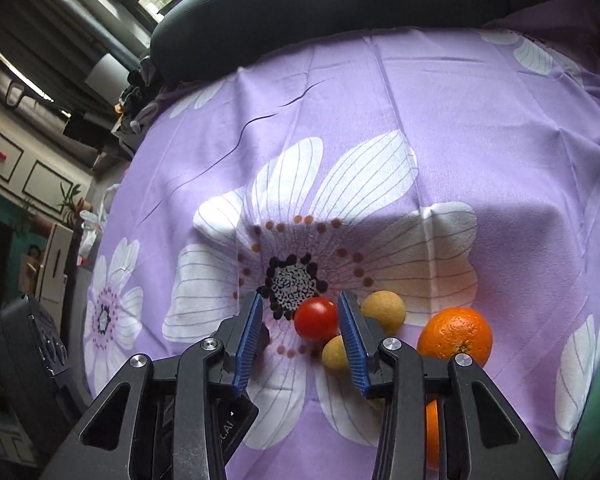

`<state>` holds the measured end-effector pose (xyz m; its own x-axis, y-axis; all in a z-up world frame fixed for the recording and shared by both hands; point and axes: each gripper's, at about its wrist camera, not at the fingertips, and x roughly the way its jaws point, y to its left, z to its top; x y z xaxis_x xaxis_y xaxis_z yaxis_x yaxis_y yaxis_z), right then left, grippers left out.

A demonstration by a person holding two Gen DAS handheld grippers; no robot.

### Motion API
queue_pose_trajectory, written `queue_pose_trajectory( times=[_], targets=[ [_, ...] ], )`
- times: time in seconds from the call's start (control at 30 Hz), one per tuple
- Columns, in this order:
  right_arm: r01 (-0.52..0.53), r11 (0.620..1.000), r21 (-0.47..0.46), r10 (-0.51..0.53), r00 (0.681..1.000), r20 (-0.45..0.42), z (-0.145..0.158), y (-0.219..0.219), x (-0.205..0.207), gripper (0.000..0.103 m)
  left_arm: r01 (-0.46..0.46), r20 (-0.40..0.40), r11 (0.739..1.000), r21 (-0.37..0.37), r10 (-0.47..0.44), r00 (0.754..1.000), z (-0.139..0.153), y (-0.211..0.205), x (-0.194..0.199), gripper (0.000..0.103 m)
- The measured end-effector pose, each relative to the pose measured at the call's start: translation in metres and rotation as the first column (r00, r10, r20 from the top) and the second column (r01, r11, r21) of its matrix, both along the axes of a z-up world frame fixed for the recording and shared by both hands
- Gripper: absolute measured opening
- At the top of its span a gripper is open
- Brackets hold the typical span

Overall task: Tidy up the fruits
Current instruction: 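Grasp a red cherry tomato with the left gripper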

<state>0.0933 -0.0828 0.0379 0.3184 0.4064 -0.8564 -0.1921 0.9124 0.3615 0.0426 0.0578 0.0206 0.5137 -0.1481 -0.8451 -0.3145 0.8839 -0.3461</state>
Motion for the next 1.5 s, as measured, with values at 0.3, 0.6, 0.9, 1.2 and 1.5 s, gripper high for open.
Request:
queue_pose_trajectory(
  times=[0.3, 0.6, 0.9, 1.2, 1.5],
  targets=[
    [0.011, 1.0, -0.006, -0.011, 1.0, -0.024, -0.01, 0.0, 0.005, 0.043, -0.005, 0.053, 1.0, 0.022, 0.004, 0.999, 0.014, 0.007, -0.022, 0.027],
    [-0.007, 0.995, -0.103, 0.007, 1.0, -0.001, -0.023, 0.016, 0.004, 0.033, -0.04, 0.142, 0.999, 0.037, 0.035, 0.989, 0.038, 0.021, -0.042, 0.027],
    [0.016, 0.999, -0.048, -0.016, 1.0, 0.016, -0.016, 0.004, -0.001, 0.03, -0.027, 0.148, 0.999, 0.038, 0.022, 0.989, 0.038, 0.017, -0.043, 0.027],
    [0.136, 0.99, 0.035, -0.14, 0.981, 0.132, 0.037, -0.051, -0.056, 0.03, 0.043, 0.185, 0.998, 0.052, -0.052, 0.981, 0.046, -0.001, -0.045, 0.027],
    [0.229, 0.971, 0.074, -0.239, 0.955, 0.175, 0.043, -0.086, -0.073, 0.03, 0.093, 0.197, 0.991, 0.098, -0.111, 0.974, 0.047, -0.024, -0.047, 0.027]
  ],
)
